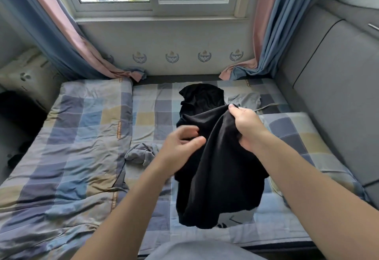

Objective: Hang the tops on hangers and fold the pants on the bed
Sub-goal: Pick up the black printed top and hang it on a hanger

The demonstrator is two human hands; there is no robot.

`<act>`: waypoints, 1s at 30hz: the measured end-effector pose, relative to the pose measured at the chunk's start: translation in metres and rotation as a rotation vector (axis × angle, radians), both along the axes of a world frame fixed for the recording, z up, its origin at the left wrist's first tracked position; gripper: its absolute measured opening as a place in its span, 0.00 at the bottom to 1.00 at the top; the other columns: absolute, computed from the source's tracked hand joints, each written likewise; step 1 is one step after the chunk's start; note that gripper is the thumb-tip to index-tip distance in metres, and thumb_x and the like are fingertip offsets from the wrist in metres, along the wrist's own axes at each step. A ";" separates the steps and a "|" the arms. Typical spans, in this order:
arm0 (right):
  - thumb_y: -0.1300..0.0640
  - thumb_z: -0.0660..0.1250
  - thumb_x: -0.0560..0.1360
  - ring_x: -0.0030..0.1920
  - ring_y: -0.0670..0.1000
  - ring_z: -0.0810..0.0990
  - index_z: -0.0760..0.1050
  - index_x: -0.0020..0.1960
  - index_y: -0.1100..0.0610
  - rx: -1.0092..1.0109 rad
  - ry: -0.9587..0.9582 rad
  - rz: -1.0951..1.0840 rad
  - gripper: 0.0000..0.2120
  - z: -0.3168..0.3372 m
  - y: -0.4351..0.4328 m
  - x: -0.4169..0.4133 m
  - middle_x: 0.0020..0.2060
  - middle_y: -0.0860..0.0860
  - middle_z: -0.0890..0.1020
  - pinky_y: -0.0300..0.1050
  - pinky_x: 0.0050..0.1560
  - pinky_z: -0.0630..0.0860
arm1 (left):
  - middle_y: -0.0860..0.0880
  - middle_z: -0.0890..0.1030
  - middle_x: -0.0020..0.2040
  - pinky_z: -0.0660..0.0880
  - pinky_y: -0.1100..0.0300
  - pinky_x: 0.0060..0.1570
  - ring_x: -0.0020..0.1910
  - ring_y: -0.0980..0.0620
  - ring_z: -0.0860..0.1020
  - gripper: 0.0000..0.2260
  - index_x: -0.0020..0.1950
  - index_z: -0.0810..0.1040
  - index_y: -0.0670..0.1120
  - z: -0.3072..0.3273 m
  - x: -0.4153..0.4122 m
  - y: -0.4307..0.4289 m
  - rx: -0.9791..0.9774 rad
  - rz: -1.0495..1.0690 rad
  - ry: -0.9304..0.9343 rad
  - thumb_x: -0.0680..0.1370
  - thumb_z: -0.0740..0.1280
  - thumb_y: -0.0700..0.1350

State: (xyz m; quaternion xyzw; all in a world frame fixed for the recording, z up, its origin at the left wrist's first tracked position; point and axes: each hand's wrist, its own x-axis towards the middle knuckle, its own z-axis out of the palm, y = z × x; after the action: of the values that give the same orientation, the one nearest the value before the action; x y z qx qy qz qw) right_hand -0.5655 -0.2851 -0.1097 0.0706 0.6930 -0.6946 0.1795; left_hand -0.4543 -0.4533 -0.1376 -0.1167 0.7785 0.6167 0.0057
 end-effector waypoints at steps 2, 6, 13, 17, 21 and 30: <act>0.54 0.59 0.85 0.29 0.46 0.79 0.73 0.44 0.57 -0.128 -0.011 -0.010 0.12 0.013 -0.010 0.002 0.30 0.50 0.78 0.37 0.27 0.76 | 0.57 0.84 0.54 0.80 0.59 0.55 0.52 0.59 0.83 0.24 0.64 0.78 0.54 -0.011 0.006 0.015 -0.050 -0.217 -0.155 0.71 0.75 0.61; 0.56 0.59 0.85 0.38 0.53 0.85 0.76 0.51 0.62 -0.331 -0.025 0.038 0.11 0.039 -0.023 0.005 0.40 0.57 0.84 0.45 0.37 0.82 | 0.62 0.78 0.63 0.78 0.56 0.61 0.60 0.60 0.79 0.37 0.71 0.68 0.58 -0.035 0.011 0.054 -0.072 -0.367 -0.301 0.66 0.74 0.68; 0.59 0.58 0.84 0.61 0.52 0.82 0.74 0.63 0.54 -0.426 0.103 0.145 0.10 0.049 0.001 0.005 0.59 0.51 0.84 0.49 0.59 0.79 | 0.54 0.84 0.53 0.77 0.46 0.62 0.56 0.51 0.82 0.07 0.52 0.79 0.54 -0.044 -0.010 0.054 0.109 0.029 -0.159 0.84 0.62 0.48; 0.48 0.70 0.75 0.67 0.43 0.74 0.70 0.69 0.45 0.035 0.168 0.355 0.24 0.018 0.037 0.020 0.68 0.44 0.75 0.47 0.70 0.69 | 0.47 0.86 0.51 0.81 0.47 0.55 0.54 0.45 0.84 0.08 0.55 0.82 0.50 -0.024 -0.017 0.031 0.394 0.228 -0.123 0.84 0.63 0.50; 0.48 0.78 0.70 0.62 0.41 0.76 0.61 0.72 0.44 0.216 0.043 0.374 0.37 -0.041 0.048 0.063 0.64 0.43 0.74 0.40 0.61 0.75 | 0.48 0.87 0.48 0.82 0.56 0.38 0.47 0.49 0.86 0.09 0.56 0.80 0.47 0.003 -0.021 0.019 0.644 0.281 -0.072 0.83 0.64 0.50; 0.52 0.62 0.83 0.36 0.47 0.85 0.79 0.49 0.54 0.104 -0.114 0.201 0.10 -0.076 0.031 0.085 0.38 0.50 0.84 0.43 0.33 0.79 | 0.48 0.87 0.51 0.83 0.56 0.42 0.50 0.49 0.86 0.09 0.58 0.80 0.48 0.009 -0.022 0.004 0.703 0.333 -0.071 0.83 0.64 0.49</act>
State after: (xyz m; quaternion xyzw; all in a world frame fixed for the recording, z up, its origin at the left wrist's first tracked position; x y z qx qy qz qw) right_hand -0.4808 -0.2541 -0.1861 0.0492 0.7205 -0.6310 0.2835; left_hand -0.4765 -0.4495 -0.1284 -0.2537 0.4896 0.8337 -0.0278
